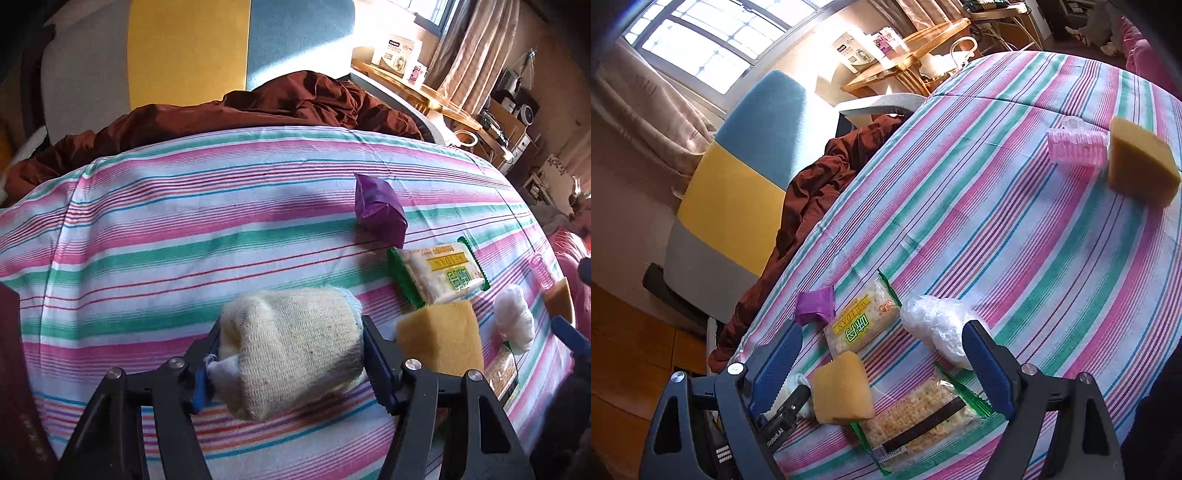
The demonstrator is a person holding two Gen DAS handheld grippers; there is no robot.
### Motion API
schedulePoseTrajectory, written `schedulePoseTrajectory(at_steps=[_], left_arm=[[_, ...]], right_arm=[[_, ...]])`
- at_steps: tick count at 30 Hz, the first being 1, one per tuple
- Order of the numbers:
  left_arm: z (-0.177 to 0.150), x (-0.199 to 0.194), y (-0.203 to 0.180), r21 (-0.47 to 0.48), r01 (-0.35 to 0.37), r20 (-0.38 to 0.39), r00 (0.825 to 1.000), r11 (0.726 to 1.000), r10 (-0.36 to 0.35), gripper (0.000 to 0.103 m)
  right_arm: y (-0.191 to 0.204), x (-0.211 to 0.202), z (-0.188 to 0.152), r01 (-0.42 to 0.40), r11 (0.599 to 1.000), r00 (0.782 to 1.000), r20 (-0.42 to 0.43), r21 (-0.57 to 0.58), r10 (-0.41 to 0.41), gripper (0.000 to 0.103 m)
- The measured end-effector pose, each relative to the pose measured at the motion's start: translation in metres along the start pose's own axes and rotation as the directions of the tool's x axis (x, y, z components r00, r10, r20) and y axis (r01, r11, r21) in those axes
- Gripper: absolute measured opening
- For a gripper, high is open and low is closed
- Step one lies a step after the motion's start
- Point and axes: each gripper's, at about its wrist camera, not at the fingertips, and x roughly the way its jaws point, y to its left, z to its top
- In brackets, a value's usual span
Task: Organize objects
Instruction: 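Grasp the white knit sock with the left tool and lift it, then grasp the cracker packet with the right tool while the left tool holds the sock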
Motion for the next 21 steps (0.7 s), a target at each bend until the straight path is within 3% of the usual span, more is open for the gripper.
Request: schedulePoseTrajectory(at_steps=[13,18,21], left_arm=[[-0.095,-0.057,0.004,0.014,-0.005,0.06,0.998,1.0,0.004,0.067],[-0.104,-0.059,0.0,0.043,-0.014,0.076,0.997,0.999,0.011,0.067],[-0.103,-0.058,0.0,0.053,-0.016,0.083,0.996,0.998,0.012,0.067]], right_arm=[[-0.021,-0.005,0.004,0.004,0.994,1.0,0.013,0.105,-0.006,0.09],[-0.019,-0.001,0.002,0.003,0.995,1.0,-0.018,0.095,-0.001,0.09],[-0.009,0.002,-0.004,-0.048,0.997,0.997,-0.055,0.053,0.051,0.089]])
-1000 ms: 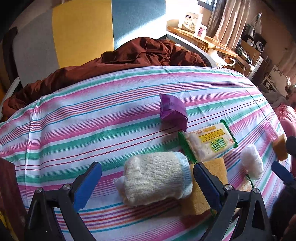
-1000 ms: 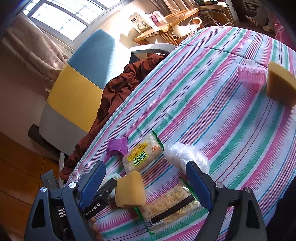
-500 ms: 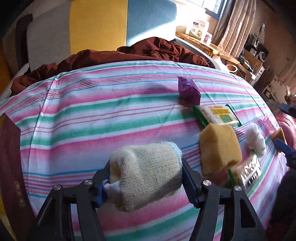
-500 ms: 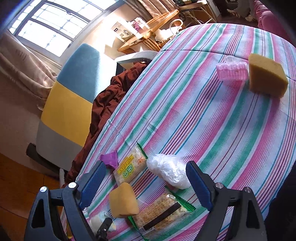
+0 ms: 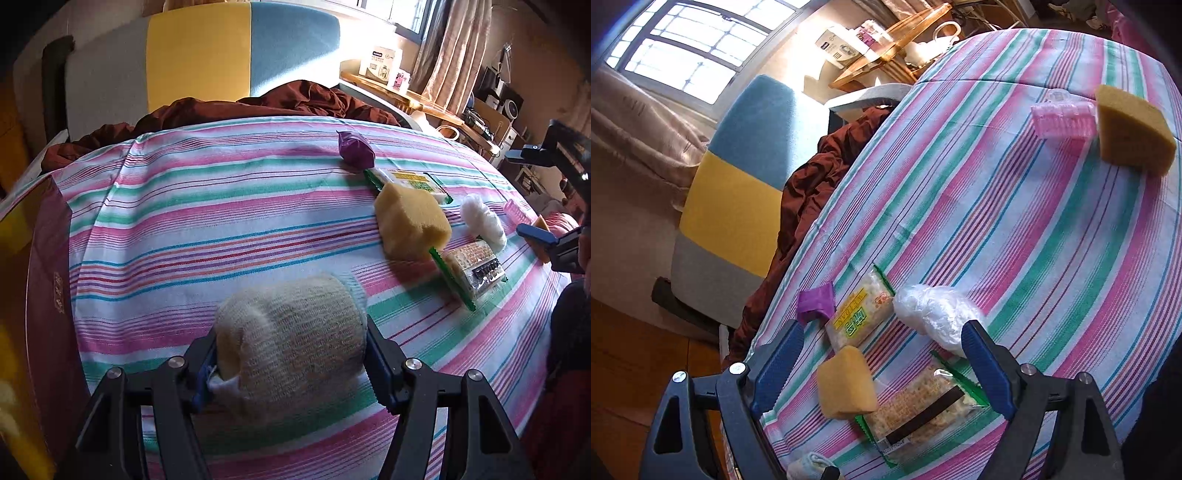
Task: Organize objects
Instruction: 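Grasp the cracker packet with the right tool while the left tool holds the sock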
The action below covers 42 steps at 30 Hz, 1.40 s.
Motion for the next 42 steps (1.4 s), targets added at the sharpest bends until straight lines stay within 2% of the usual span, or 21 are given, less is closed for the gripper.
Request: schedulePoseTrajectory(at_steps=[5,10,17,21,28,31,34,37,39,42], left_arm=[[-0.005,-0.002,-0.002,0.036,-0.011,0.019,1.0,0.999,0.011,0.067],[-0.008,-0.004,-0.001,0.042,-0.008,0.022,1.0,0.999,0.007,0.067],[-0.013,-0.01,0.002,0.033,-0.004,0.026,1.0,0.999,0.003,0.067],[-0.019,-0.015,0.004,0.033,0.003,0.024,1.0,0.999,-0.004,0.067],[-0.027,-0.022,0.009,0.04,0.023,0.022,0.999,0.999,-0.024,0.067],[-0.028,-0.023,0.009,0.037,0.029,0.028,0.999,0.999,-0.03,0.067],[-0.029,-0.023,0.009,0.036,0.034,0.031,0.999,0.999,-0.035,0.067],[-0.03,-0.024,0.01,0.037,0.035,0.035,0.999,0.999,-0.036,0.067],[-0.03,-0.024,0.01,0.034,0.037,0.037,0.999,0.999,-0.038,0.067],[-0.03,-0.024,0.012,0.033,0.038,0.039,0.998,0.999,-0.04,0.067]], right_arm=[[0.024,0.023,-0.017,-0.01,0.993,0.992,-0.125,-0.121,-0.005,0.087],[0.028,0.041,-0.021,0.034,0.986,0.98,-0.187,-0.164,-0.065,0.087],[0.029,0.056,-0.018,0.105,0.972,0.97,-0.192,-0.21,-0.146,0.087],[0.028,0.064,-0.023,0.132,0.964,0.957,-0.222,-0.233,-0.185,0.087],[0.023,0.055,-0.039,0.121,0.973,0.943,-0.283,-0.199,-0.175,0.087],[0.025,0.052,-0.053,0.122,0.964,0.921,-0.335,-0.237,-0.199,0.087],[0.034,0.048,-0.075,0.093,0.942,0.887,-0.403,-0.324,-0.226,0.088],[0.045,0.046,-0.098,0.03,0.908,0.841,-0.481,-0.418,-0.249,0.087],[0.055,0.039,-0.104,0.016,0.872,0.845,-0.46,-0.49,-0.274,0.086],[0.066,0.034,-0.104,0.065,0.804,0.864,-0.369,-0.592,-0.342,0.086]])
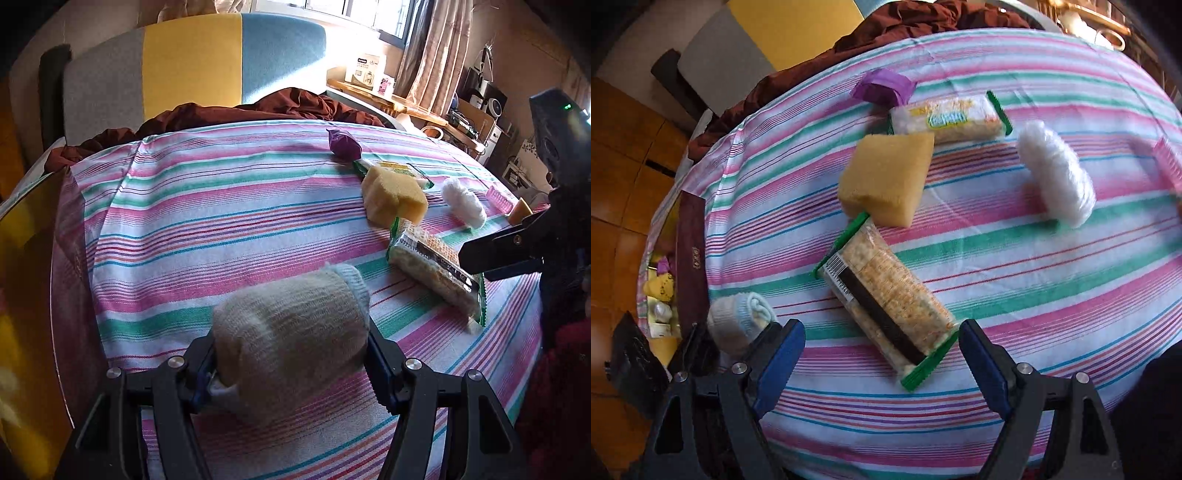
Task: Organize objects
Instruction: 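Grasp the cracker packet with the right tool while the left tool holds the sock, then carry the white sock over the gold tray with the left tool while the right tool holds the crackers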
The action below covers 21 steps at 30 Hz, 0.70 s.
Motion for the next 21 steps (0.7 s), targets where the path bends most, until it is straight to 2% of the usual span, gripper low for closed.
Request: schedulePoseTrajectory(at_steps=[4,8,10,12,13,16,21], left_arm=[[0.0,0.0,0.0,0.0,0.0,0.001,1.0,1.0,0.0,0.068],[0.0,0.0,0.0,-0.001,0.0,0.002,1.0,1.0,0.0,0.068],[0.0,0.0,0.0,-0.002,0.0,0.003,1.0,1.0,0.0,0.068],[0.0,0.0,0.0,-0.002,0.0,0.005,1.0,1.0,0.0,0.068],[0.0,0.0,0.0,-0.002,0.0,0.005,1.0,1.0,0.0,0.068],[-0.001,0.0,0.0,0.0,-0.005,0.01,1.0,1.0,0.005,0.069],[-0.001,0.001,-0.002,-0.001,-0.016,0.013,1.0,1.0,0.016,0.069]], right_arm=[[0.012,0.014,0.004,0.074,0.993,0.996,-0.039,-0.088,-0.078,0.086],[0.019,0.035,0.008,0.172,0.976,0.981,-0.068,-0.136,-0.182,0.086],[0.017,0.042,0.011,0.174,0.977,0.98,-0.079,-0.124,-0.184,0.078],[0.017,0.045,0.012,0.189,0.973,0.978,-0.064,-0.13,-0.198,0.075],[0.019,0.046,0.012,0.2,0.969,0.976,-0.052,-0.146,-0.21,0.065],[0.025,0.043,0.012,0.197,0.965,0.98,-0.003,-0.176,-0.201,0.045],[0.028,0.048,0.016,0.174,0.968,0.985,0.016,-0.181,-0.174,0.045]])
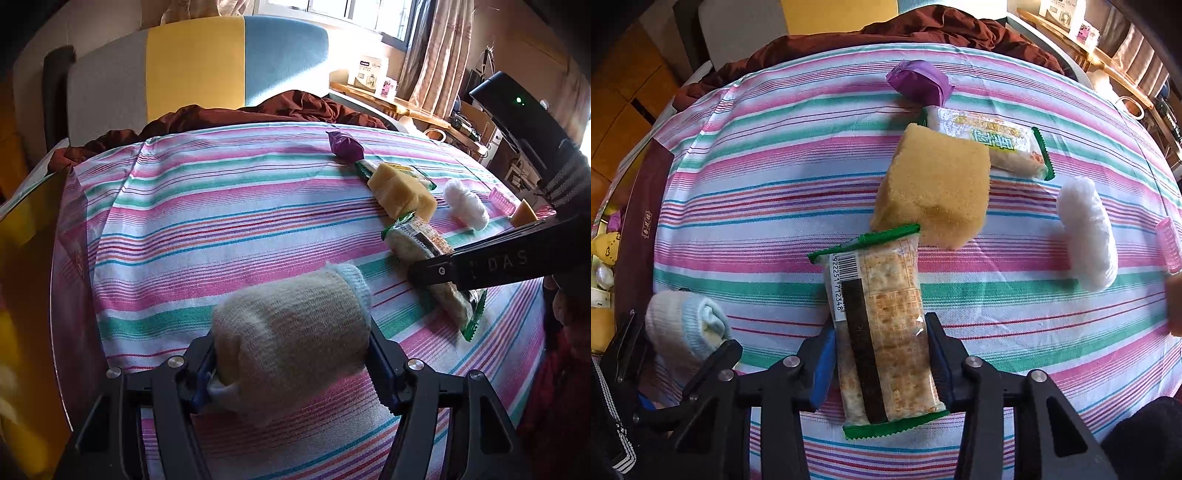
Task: Organize objects
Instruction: 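Carry the white sock over the gold tray with the left tool while the right tool holds the crackers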
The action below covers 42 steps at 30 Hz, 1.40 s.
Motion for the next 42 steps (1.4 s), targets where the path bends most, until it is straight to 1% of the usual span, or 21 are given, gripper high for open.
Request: schedulePoseTrajectory(at_steps=[6,10,13,24,33,42], left_arm=[[0.001,0.0,-0.002,0.009,-0.016,-0.003,1.0,1.0,0.016,0.067],[0.004,-0.004,-0.001,-0.015,-0.027,-0.029,0.999,1.0,0.026,0.066],[0.002,-0.007,0.0,-0.021,-0.046,-0.032,0.998,0.999,0.046,0.066],[-0.001,-0.013,-0.002,-0.014,-0.057,-0.024,0.998,0.998,0.056,0.066],[0.003,-0.033,-0.006,0.005,-0.074,0.022,0.997,0.997,0.073,0.066],[0.013,-0.065,0.008,-0.025,-0.089,0.083,0.992,0.996,0.09,0.066]], right_arm=[[-0.005,0.003,0.003,-0.024,1.0,1.0,-0.006,0.004,0.024,0.048],[0.001,0.005,0.004,-0.043,0.999,0.999,-0.01,0.008,0.043,0.054],[0.002,0.004,0.003,-0.028,1.0,1.0,-0.009,-0.008,0.028,0.055],[0.013,0.005,0.001,0.002,0.999,1.0,-0.003,-0.034,-0.002,0.055],[0.013,0.002,0.0,0.008,0.999,1.0,0.005,-0.039,-0.008,0.054],[0.013,0.002,-0.001,0.009,0.999,1.0,0.006,-0.04,-0.009,0.054]])
